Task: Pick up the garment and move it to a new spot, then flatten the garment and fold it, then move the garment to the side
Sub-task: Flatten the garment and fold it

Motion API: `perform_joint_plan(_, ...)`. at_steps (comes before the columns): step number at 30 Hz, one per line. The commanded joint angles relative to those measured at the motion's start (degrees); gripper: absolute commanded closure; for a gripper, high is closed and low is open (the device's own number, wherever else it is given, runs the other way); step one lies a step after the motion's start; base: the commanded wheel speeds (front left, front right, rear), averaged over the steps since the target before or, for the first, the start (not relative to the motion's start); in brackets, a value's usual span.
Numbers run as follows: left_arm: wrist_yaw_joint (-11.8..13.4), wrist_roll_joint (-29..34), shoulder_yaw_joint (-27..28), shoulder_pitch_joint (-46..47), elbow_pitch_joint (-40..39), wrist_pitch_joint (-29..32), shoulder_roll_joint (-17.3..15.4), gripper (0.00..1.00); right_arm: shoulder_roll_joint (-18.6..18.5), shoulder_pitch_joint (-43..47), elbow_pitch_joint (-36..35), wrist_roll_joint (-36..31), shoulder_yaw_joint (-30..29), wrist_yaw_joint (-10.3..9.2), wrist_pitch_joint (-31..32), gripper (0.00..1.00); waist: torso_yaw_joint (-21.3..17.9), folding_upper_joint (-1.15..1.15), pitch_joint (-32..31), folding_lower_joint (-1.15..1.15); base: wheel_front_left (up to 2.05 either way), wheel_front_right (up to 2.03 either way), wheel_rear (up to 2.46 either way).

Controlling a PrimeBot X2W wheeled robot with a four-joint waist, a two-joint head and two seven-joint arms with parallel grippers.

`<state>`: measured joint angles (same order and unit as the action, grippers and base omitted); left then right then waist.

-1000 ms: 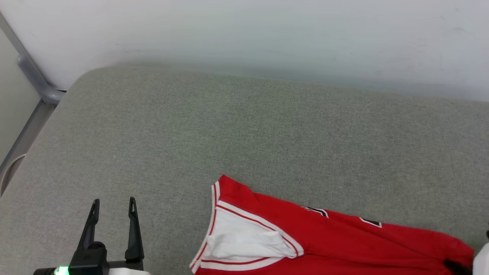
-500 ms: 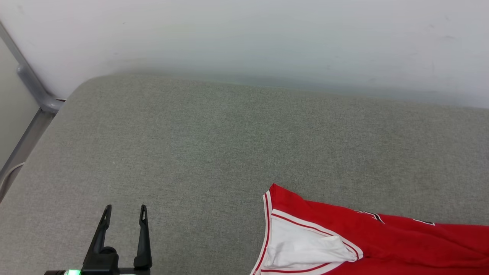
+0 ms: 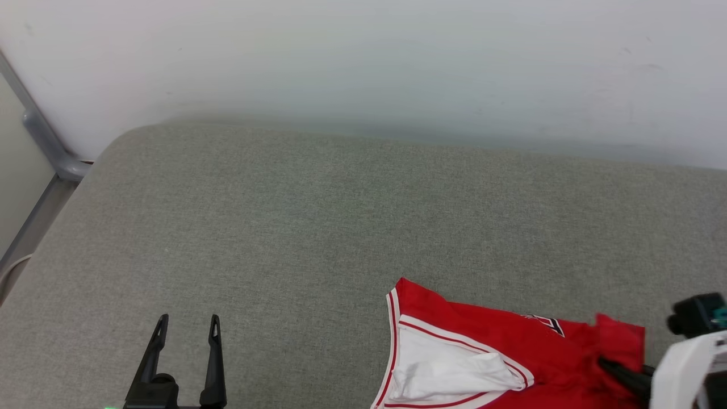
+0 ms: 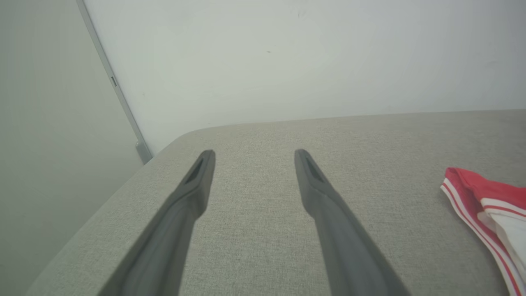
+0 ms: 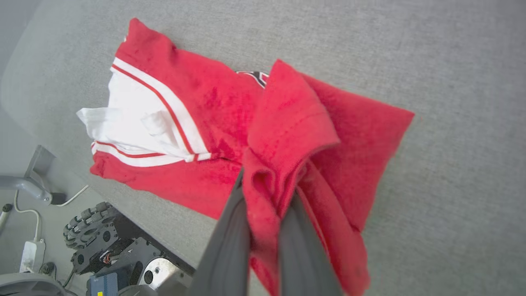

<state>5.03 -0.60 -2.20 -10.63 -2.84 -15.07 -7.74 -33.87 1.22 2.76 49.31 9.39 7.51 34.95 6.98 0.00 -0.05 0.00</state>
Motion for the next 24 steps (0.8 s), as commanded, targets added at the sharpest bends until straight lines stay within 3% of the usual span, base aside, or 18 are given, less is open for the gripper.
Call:
perform_joint_plan(1, -0.26, 0.25, -0.16, -0.24, 0.26, -0.13, 0.03, 0.00, 0.81, -0.96, -2.18, -1.14, 1.52, -0.05, 0.62, 1.00, 0.10, 0.00, 0.09, 0.00, 0.00, 0.00, 0.00)
perform_joint_plan(6, -0.45, 0.30, -0.55, 0.86, 0.75, -0.14, 0.11, 0.00, 2.83, -4.71, -6.73, -4.15, 8.56, -0.05, 2.20, 1.00, 0.92, 0.00, 0.72, 0.00, 0.00, 0.00, 0.00)
perform_joint_plan(12, -0.72, 0.26, -0.94, 2.05, 1.18, -0.13, 0.27, 0.00, 5.18, -12.50, -6.41, -6.82, 18.97, -0.05, 2.04, 1.00, 2.16, 0.00, 1.91, 0.00, 0.00, 0.00, 0.00)
perform_joint_plan(16, -0.82, 0.23, -1.36, 3.12, 1.52, -0.13, 0.47, 0.00, 7.26, -18.55, -3.14, -8.19, 25.17, -0.05, 0.50, 1.00, 3.28, 0.00, 2.91, 0.00, 0.00, 0.00, 0.00)
perform_joint_plan(17, -0.86, 0.18, -1.48, 3.60, 1.73, -0.13, 0.58, 0.00, 8.54, -22.93, -0.04, -9.17, 29.68, -0.05, -0.57, 1.00, 4.12, 0.00, 3.61, 0.00, 0.00, 0.00, 0.00)
perform_joint_plan(24, -1.03, 0.01, -1.70, 5.13, 2.26, -0.13, 0.97, 0.00, 12.15, -30.80, 9.28, -9.49, 38.85, -0.05, -2.36, 1.00, 5.96, 0.00, 5.45, 0.00, 0.00, 0.00, 0.00)
